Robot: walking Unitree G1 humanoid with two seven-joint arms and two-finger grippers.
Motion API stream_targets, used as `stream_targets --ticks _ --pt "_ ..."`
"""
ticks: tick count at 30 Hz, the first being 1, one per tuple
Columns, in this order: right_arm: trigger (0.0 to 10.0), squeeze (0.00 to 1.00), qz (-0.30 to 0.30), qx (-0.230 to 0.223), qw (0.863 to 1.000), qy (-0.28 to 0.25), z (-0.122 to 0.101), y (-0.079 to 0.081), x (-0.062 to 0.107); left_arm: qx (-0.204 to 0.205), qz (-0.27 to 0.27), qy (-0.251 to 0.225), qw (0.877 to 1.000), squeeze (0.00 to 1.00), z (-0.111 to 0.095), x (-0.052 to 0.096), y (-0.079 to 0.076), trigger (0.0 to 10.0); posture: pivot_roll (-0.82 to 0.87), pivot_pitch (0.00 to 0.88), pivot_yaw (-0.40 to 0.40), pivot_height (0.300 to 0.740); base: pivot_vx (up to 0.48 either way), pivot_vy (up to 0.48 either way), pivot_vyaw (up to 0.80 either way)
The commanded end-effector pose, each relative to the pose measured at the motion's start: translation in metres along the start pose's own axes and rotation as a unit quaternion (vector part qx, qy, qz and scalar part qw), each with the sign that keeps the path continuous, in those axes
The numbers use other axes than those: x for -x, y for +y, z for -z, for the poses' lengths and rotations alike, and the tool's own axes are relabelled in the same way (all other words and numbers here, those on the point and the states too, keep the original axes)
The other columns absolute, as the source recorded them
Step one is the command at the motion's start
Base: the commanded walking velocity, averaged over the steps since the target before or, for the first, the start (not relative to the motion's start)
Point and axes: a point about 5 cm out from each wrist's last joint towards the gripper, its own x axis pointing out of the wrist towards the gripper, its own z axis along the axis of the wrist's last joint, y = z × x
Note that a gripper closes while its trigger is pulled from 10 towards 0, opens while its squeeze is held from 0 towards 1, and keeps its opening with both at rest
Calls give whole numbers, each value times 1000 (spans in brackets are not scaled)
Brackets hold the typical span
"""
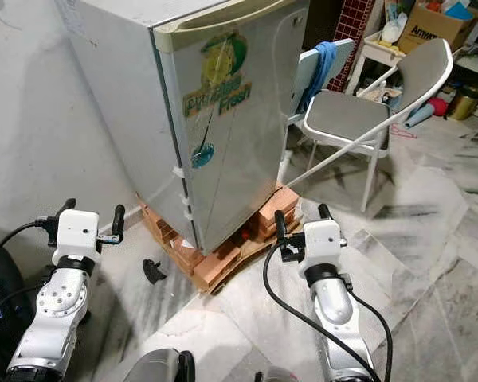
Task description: Restocking fridge
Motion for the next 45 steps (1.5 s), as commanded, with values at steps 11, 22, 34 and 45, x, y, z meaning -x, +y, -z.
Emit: stream_targets --ticks 11,22,34,45 --pt "10000 0 -13 -9 1000 -4 -4 3 -3 7 0 -1 1000 0 1 1 -1 10000 51 0 2 740 417 0 0" --pt "10000 0 -19 -7 1000 2 -2 5 0 11 0 3 1000 0 1 3 -1 10000 56 0 1 740 240 275 -344" --pt "10000 0 -13 -3 1000 3 -2 5 0 10 -1 6 1000 0 2 9 -1 10000 67 0 0 740 0 0 0" --pt "10000 0 4 6 1000 3 -2 1 0 16 -3 9 1000 0 5 10 0 10000 67 0 -1 740 0 0 0"
